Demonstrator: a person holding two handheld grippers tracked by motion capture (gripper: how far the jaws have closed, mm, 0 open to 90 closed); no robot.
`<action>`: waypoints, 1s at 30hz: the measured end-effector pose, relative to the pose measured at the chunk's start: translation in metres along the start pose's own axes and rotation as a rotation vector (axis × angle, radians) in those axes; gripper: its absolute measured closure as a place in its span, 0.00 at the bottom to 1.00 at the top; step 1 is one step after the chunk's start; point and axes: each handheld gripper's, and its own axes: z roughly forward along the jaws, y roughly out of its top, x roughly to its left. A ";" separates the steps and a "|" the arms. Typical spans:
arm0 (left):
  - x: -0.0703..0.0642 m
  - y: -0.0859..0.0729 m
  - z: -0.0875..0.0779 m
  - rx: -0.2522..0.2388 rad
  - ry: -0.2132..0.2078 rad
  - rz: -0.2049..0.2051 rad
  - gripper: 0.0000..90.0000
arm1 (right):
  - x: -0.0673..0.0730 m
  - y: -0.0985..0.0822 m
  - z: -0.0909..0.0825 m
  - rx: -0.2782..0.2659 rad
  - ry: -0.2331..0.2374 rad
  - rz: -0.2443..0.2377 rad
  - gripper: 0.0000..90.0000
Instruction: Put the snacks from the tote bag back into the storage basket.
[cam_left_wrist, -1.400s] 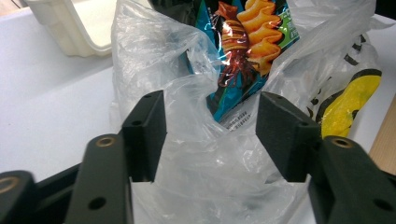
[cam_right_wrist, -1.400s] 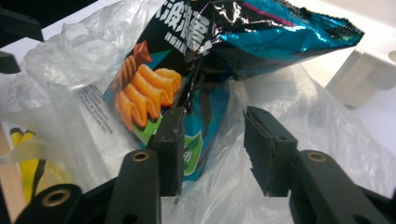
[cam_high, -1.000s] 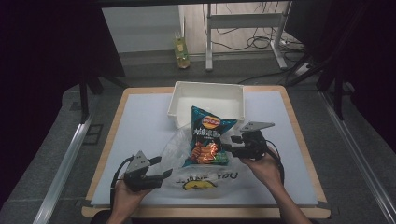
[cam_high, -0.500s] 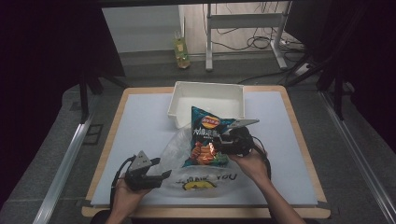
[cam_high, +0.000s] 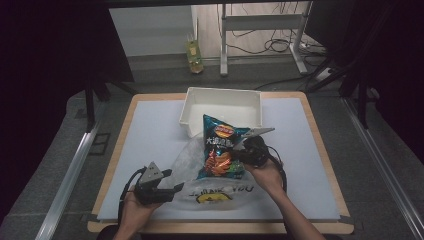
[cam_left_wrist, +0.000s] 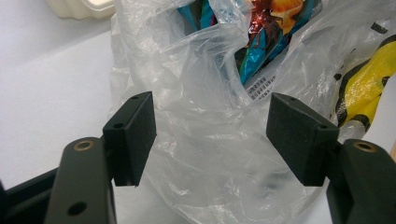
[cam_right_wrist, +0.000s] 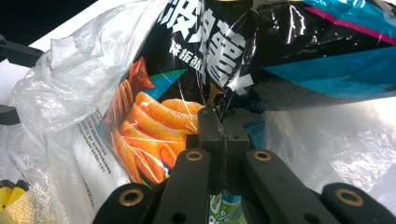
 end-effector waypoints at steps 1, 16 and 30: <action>0.000 0.000 0.000 0.000 0.000 0.001 0.36 | 0.000 0.000 0.000 -0.001 0.002 -0.001 1.00; -0.001 0.000 0.002 0.014 -0.008 0.004 0.35 | 0.012 0.013 -0.026 -0.080 0.022 -0.026 1.00; -0.004 0.000 0.007 0.039 -0.027 0.009 0.33 | 0.016 0.030 -0.049 -0.141 0.035 -0.033 1.00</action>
